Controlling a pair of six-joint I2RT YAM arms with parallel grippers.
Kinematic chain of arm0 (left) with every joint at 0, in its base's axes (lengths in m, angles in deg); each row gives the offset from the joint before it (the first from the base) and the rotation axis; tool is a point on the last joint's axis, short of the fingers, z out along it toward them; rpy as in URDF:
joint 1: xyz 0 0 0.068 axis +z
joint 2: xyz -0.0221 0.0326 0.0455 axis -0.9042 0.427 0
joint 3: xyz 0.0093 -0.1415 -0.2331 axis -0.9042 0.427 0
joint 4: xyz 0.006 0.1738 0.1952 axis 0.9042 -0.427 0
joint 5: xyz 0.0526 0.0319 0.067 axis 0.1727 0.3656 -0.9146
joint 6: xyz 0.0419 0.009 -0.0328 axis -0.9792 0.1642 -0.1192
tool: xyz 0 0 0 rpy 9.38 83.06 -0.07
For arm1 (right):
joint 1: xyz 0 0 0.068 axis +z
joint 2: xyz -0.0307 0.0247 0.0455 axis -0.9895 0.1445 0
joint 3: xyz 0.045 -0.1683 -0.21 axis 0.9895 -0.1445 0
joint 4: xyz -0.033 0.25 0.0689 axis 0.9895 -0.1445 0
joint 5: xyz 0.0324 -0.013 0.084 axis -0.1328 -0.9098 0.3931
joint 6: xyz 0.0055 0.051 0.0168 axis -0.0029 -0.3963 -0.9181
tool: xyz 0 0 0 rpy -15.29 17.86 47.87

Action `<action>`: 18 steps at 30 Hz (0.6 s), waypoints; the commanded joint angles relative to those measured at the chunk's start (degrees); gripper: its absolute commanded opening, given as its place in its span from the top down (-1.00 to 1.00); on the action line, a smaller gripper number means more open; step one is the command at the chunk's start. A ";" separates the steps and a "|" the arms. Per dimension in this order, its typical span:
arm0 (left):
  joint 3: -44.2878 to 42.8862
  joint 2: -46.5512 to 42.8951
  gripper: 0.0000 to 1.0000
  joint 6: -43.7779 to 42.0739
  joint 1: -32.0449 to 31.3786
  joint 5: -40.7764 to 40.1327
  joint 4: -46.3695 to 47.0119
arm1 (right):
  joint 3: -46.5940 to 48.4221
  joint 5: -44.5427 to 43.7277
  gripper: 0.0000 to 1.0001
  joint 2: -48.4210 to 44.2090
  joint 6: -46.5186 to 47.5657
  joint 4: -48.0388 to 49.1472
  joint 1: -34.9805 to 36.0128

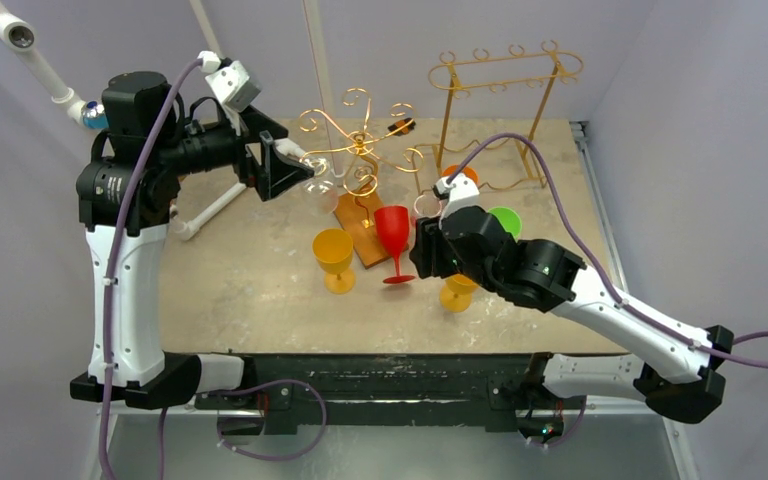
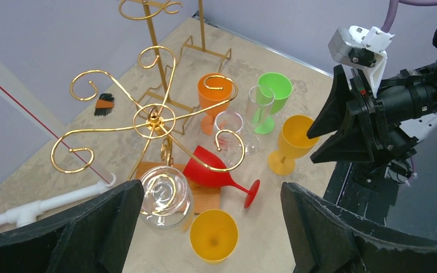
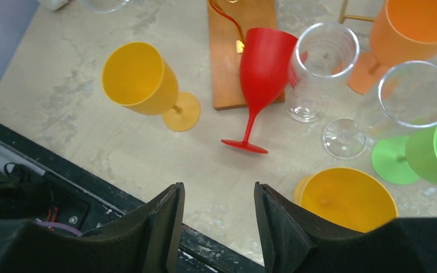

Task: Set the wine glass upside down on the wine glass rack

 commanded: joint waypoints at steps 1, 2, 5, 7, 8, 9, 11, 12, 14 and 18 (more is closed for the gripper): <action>-2.14 -0.62 -0.98 3.18 -0.19 -4.56 -3.24 | -2.06 -5.28 -0.10 -0.70 -4.23 -5.22 0.04; -2.14 -0.66 -0.98 3.13 -0.21 -4.61 -3.15 | -2.66 -5.69 -0.10 -0.18 -4.78 -6.05 0.02; -2.46 -0.75 -0.98 3.04 -0.24 -4.65 -3.40 | -4.76 -6.64 -0.10 0.99 -6.02 -6.86 -0.10; -2.74 -0.67 -0.98 3.02 -0.18 -5.04 -3.59 | -6.23 -7.51 -0.12 1.62 -6.75 -7.08 -0.62; -2.86 -0.67 -0.99 2.89 -0.22 -5.16 -3.72 | -6.84 -7.44 -0.12 1.77 -6.84 -6.94 -1.12; -2.99 -0.60 -0.99 2.72 -0.21 -5.37 -4.03 | -7.61 -7.24 -0.12 1.80 -6.71 -6.49 -1.45; -3.00 -0.53 -0.99 2.51 -0.21 -5.68 -4.39 | -8.97 -7.29 -0.13 2.07 -6.68 -5.76 -1.99; -3.06 -0.50 -0.99 2.27 -0.18 -5.82 -4.59 | -9.57 -7.30 -0.13 2.33 -6.60 -5.50 -2.37; -3.24 -0.53 -0.99 1.80 -0.19 -5.88 -4.90 | -11.01 -7.07 -0.13 2.78 -6.52 -4.95 -2.86; -3.16 -0.83 -0.99 1.13 -0.18 -6.35 -5.22 | -14.16 -6.43 -0.11 3.35 -5.88 -2.84 -4.06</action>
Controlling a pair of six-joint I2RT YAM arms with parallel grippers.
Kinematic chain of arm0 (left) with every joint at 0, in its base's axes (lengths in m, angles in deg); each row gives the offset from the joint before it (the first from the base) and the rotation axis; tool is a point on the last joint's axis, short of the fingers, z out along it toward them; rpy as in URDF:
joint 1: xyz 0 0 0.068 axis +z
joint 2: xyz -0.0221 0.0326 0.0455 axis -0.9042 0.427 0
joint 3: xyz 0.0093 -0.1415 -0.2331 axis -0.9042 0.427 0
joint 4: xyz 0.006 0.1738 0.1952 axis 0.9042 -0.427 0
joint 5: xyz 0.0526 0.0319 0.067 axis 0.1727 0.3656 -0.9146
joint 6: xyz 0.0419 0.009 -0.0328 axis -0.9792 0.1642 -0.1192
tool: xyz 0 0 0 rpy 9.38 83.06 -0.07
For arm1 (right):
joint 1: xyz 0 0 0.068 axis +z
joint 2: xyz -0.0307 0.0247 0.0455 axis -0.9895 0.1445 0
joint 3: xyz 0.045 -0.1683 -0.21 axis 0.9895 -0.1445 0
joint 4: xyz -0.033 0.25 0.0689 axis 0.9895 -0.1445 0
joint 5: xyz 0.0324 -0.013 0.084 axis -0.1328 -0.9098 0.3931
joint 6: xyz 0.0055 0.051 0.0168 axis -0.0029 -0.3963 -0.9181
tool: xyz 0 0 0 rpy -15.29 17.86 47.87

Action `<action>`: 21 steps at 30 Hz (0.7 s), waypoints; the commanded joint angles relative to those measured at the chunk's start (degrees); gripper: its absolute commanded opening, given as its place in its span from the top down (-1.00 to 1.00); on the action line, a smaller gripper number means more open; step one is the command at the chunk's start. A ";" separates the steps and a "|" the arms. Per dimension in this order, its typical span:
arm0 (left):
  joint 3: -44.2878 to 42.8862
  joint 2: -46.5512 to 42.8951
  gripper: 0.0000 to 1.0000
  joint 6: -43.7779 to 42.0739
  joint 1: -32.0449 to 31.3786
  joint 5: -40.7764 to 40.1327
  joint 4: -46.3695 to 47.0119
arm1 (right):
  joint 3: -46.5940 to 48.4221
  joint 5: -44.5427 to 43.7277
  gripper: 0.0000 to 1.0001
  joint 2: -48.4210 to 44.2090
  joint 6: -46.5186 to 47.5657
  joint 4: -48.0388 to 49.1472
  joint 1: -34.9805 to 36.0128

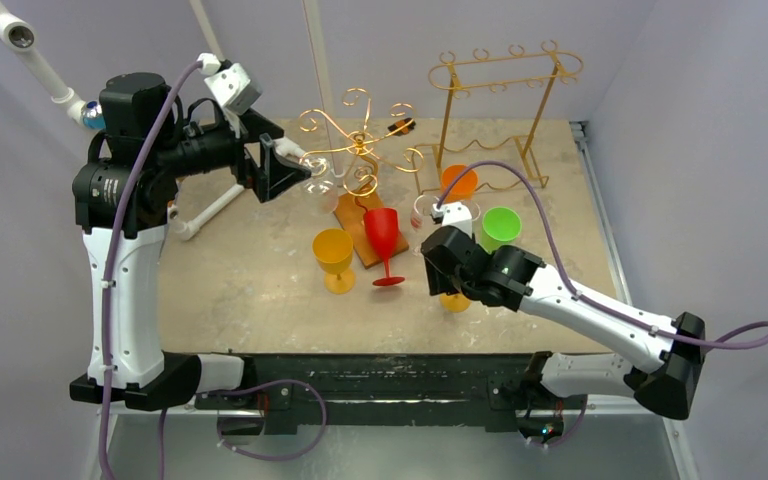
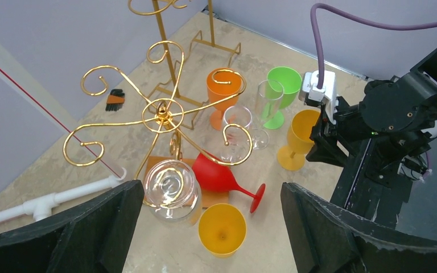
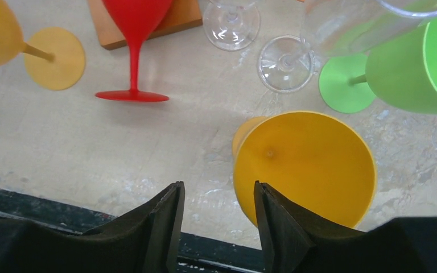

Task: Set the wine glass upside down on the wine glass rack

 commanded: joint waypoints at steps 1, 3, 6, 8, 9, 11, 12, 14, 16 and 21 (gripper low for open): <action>-1.77 -0.84 -0.99 3.28 -0.18 -4.39 -3.34 | -2.77 -1.32 -0.09 0.35 -0.44 2.95 -1.30; -1.66 -0.87 -0.99 3.01 -0.24 -4.52 -3.41 | -3.75 -0.99 -0.03 0.78 0.07 4.09 -1.78; -1.08 -0.88 -0.99 2.96 -0.19 -4.17 -3.35 | -5.22 -0.79 0.32 1.74 0.79 5.38 -2.85; -0.48 -1.01 -0.99 3.00 -0.19 -3.88 -3.18 | -5.17 -1.17 0.74 2.30 0.85 5.47 -3.34; -0.35 -1.02 -0.99 2.94 -0.25 -3.87 -3.25 | -4.54 -1.64 0.92 2.21 0.81 4.74 -3.36; -0.38 -0.85 -1.00 2.84 -0.26 -3.87 -3.33 | -1.82 -2.62 1.00 0.71 0.52 2.01 -3.36; -0.69 -0.72 -1.00 2.76 -0.21 -3.70 -3.32 | 0.18 -2.41 1.00 -0.73 0.67 0.61 -3.37; -1.24 -0.31 -1.00 2.78 -0.25 -3.42 -3.51 | 5.57 0.09 1.00 -4.42 1.92 -1.45 -3.36; -1.73 0.18 -1.00 2.83 -0.22 -2.81 -4.03 | 12.41 5.31 1.00 -7.68 4.38 -2.44 -3.38; -1.24 0.30 -1.00 2.89 -0.26 -0.73 -4.06 | 33.37 17.55 1.00 -8.29 9.02 -6.11 -3.39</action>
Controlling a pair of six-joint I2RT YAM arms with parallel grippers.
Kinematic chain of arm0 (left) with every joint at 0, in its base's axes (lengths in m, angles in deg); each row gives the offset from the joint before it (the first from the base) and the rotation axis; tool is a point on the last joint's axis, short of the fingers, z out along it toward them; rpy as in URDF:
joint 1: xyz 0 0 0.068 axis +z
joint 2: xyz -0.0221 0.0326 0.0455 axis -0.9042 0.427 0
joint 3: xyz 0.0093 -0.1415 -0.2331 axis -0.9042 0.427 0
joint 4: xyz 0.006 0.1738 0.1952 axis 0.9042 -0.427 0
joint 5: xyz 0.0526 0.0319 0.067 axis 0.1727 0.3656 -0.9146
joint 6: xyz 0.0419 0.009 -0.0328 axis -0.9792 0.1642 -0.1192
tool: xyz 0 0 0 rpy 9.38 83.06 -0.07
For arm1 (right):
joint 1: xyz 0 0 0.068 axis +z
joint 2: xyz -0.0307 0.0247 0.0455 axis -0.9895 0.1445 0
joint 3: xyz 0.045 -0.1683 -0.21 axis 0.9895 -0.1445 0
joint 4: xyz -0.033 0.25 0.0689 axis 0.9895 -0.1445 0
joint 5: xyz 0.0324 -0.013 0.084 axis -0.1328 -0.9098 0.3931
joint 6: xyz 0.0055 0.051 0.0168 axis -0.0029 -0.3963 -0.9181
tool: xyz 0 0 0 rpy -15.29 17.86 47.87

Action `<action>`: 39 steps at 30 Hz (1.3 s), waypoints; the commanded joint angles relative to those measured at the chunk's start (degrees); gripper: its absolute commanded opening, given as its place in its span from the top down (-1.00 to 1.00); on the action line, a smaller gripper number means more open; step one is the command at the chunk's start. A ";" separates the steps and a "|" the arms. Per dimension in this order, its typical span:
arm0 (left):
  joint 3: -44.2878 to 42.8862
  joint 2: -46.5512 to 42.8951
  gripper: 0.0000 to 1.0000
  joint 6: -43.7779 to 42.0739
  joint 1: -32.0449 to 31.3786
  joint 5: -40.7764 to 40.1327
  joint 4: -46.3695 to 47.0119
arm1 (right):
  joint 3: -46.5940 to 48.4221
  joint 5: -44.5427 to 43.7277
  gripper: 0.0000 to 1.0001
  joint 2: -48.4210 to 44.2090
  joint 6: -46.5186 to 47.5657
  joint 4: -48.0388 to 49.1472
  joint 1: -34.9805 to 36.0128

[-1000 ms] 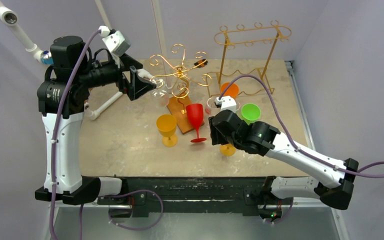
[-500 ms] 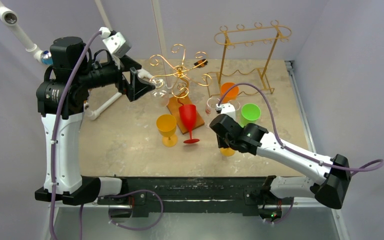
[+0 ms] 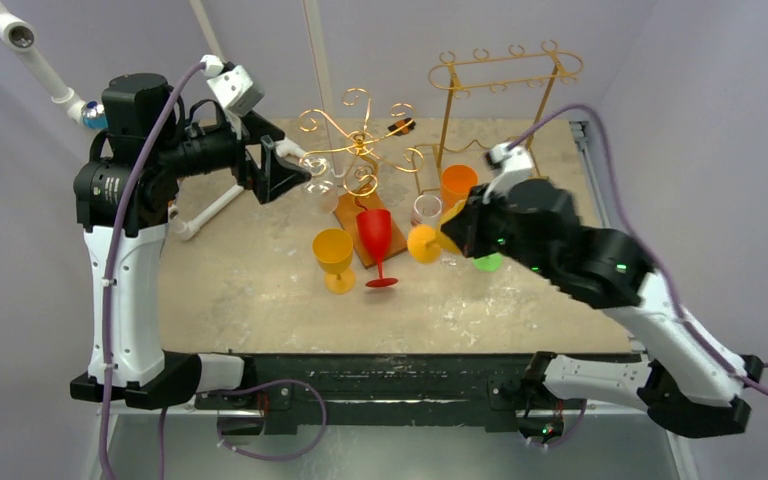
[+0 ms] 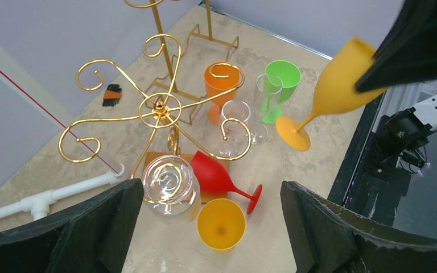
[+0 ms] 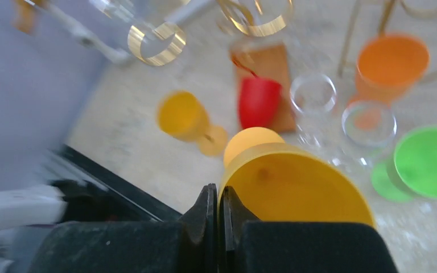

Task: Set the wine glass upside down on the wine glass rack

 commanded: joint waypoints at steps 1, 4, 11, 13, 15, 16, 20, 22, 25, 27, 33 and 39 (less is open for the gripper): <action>-1.14 0.13 -1.00 4.28 -0.27 0.06 -2.62 | 18.78 10.49 1.00 -1.67 4.78 -2.43 -0.20; -1.11 -0.11 -1.00 4.81 -0.27 1.41 -1.67 | 28.37 11.96 1.00 1.49 6.18 -1.71 -0.26; 1.15 -1.37 -1.00 10.15 -0.27 10.12 2.57 | 34.73 14.28 1.00 8.96 8.05 14.08 -0.22; 2.21 -1.71 -1.00 13.08 -0.27 11.92 5.40 | 35.27 14.34 1.00 10.77 8.51 18.11 -0.21; 2.15 -1.40 -1.00 15.52 -0.27 12.39 6.48 | 37.07 14.95 1.00 13.11 9.05 20.69 -0.15; 2.07 -1.25 -1.00 16.21 -0.27 12.51 6.88 | 38.04 15.08 1.00 14.16 9.22 21.43 -0.11; 4.05 -2.17 -1.00 19.28 -0.27 11.89 11.44 | 38.88 15.10 1.00 16.65 9.28 26.71 -0.07; 5.58 -2.79 -1.00 20.53 -0.27 10.07 13.71 | 38.24 15.95 1.00 17.00 8.55 29.44 -0.01; 6.17 -2.71 -0.98 20.95 -0.27 4.47 14.52 | 37.40 17.00 1.00 17.44 7.98 31.79 0.28; 6.25 -2.42 -0.84 21.18 -0.27 -0.90 14.78 | 37.23 17.09 1.00 17.46 7.97 32.19 0.49; 6.09 -1.27 -0.70 23.25 -0.27 -2.91 16.17 | 33.14 18.43 1.00 16.00 7.70 34.91 0.75; 9.33 -1.21 -0.54 28.30 -0.27 2.78 23.39 | 27.23 19.77 1.00 14.66 6.74 39.94 1.91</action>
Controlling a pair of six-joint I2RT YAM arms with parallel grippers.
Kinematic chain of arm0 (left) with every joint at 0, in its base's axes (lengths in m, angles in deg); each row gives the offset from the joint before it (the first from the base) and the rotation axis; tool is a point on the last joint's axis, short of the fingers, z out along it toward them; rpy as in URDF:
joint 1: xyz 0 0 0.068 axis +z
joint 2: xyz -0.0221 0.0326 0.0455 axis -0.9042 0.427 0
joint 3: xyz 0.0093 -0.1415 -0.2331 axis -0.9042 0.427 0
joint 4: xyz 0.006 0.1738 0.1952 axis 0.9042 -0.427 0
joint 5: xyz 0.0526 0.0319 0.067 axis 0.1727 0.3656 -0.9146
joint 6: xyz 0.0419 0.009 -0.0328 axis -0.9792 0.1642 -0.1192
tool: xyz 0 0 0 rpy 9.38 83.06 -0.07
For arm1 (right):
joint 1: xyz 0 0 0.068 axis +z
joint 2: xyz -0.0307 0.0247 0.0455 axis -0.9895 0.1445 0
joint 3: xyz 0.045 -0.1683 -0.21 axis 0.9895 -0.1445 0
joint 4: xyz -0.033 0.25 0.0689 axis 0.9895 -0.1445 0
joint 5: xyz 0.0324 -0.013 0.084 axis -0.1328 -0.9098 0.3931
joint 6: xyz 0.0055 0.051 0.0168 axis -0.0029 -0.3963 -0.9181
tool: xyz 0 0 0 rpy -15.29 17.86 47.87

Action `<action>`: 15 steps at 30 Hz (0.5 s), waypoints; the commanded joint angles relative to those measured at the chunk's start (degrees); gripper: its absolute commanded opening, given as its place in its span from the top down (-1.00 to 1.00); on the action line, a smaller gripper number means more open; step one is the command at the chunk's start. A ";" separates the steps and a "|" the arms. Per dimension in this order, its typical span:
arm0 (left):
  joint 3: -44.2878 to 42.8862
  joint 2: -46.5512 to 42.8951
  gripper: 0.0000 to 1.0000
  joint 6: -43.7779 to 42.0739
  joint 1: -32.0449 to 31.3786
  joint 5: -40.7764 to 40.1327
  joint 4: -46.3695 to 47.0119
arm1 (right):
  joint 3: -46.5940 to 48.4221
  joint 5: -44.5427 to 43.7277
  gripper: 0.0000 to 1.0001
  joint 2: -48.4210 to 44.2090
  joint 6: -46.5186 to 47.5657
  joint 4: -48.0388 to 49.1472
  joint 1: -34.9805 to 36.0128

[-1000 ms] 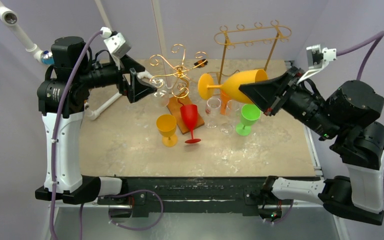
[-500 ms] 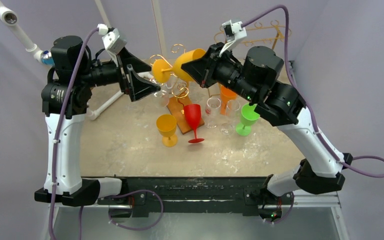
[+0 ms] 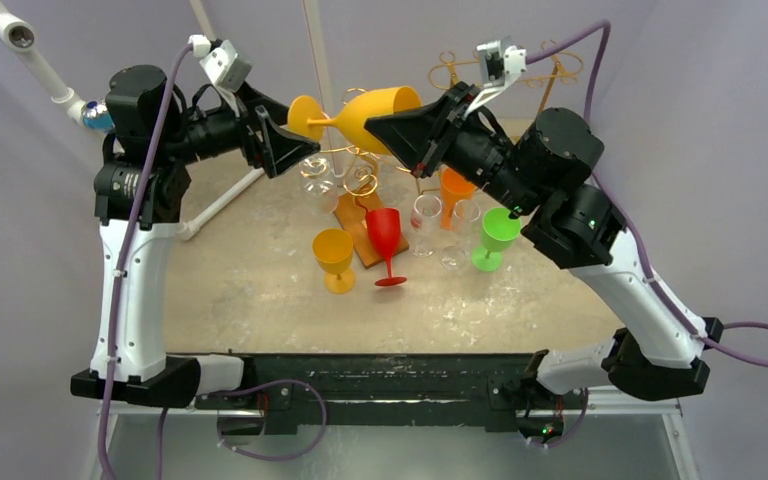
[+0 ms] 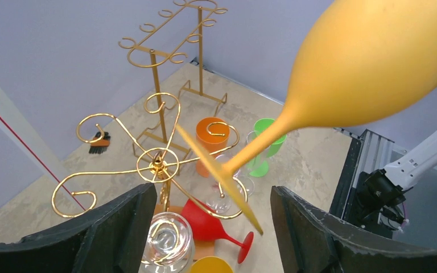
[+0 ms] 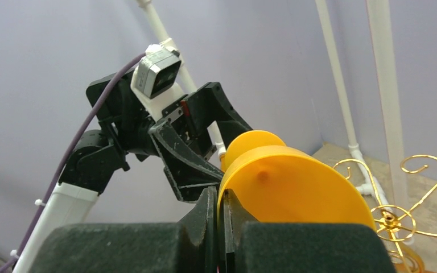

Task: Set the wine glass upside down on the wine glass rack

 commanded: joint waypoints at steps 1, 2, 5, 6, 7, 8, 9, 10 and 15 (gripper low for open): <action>1.42 0.56 -0.49 12.44 -0.25 0.37 2.29 | -4.56 2.73 1.00 -1.02 -0.84 7.82 1.20; 1.28 1.15 -0.39 12.45 -0.27 0.86 1.99 | -6.01 3.26 1.00 -1.75 -0.94 9.28 1.45; 0.23 2.83 0.12 11.00 -0.27 1.69 0.02 | -8.46 3.40 1.00 -2.64 -1.04 11.19 2.13; -0.16 3.23 0.34 10.06 -0.22 1.58 -0.82 | -9.20 3.44 1.00 -3.05 -0.93 11.80 2.25; -0.81 3.48 0.53 8.69 -0.26 0.91 -1.90 | -9.97 3.40 1.00 -3.51 -0.80 12.24 2.25; -1.62 3.79 0.69 6.90 -0.27 -0.45 -3.02 | -10.74 3.37 1.00 -3.96 -0.65 12.57 2.25; -2.21 3.78 0.80 5.61 -0.27 -1.36 -3.53 | -11.22 3.29 1.00 -4.40 -0.53 12.64 2.34; -2.89 3.61 0.89 4.62 -0.26 -2.59 -3.75 | -11.66 3.22 1.00 -4.70 -0.39 12.54 2.34; -6.30 3.33 1.00 -0.25 -0.26 -6.68 -3.27 | -12.79 3.79 0.74 -5.47 -0.08 9.81 2.36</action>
